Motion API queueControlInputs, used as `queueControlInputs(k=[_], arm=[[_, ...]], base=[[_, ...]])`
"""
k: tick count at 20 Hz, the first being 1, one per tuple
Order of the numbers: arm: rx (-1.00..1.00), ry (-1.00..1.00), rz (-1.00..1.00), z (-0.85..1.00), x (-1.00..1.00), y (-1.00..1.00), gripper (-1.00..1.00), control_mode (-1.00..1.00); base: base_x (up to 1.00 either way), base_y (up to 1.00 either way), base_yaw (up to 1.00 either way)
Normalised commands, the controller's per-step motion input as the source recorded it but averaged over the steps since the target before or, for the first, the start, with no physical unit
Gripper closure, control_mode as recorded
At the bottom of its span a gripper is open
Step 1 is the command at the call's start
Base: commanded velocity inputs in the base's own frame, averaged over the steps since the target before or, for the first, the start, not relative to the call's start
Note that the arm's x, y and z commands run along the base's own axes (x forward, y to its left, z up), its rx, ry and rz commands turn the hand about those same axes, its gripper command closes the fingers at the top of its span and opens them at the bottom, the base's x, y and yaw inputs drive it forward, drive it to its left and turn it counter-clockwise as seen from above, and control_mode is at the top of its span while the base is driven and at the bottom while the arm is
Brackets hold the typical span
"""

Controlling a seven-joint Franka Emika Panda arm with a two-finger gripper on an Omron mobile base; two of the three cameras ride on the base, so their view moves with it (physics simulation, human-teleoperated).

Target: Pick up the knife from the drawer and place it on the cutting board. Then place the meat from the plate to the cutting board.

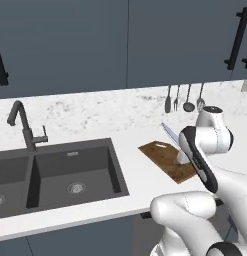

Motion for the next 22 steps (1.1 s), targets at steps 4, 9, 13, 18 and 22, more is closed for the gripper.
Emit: queueControlInputs(k=[4,9,13,18,22], arm=[[-0.02,0.01,0.04,-0.52,0.42,-0.27,1.00,-1.00],[0.00,0.00,0.10,-0.45,0.37,-0.28,1.00,-1.00],[0.00,0.00,0.07,-0.33,0.42,-0.23,1.00,-1.00],[0.00,0.01,0.05,-0.30,0.51,-0.08,1.00,-1.00],[0.00,0.00,0.03,-0.42,0.41,-0.01,1.00,-1.00]], base=[[0.00,0.00,0.00],[0.00,0.00,0.00],[0.00,0.00,0.00],[0.00,0.00,0.00],[0.00,0.00,0.00]])
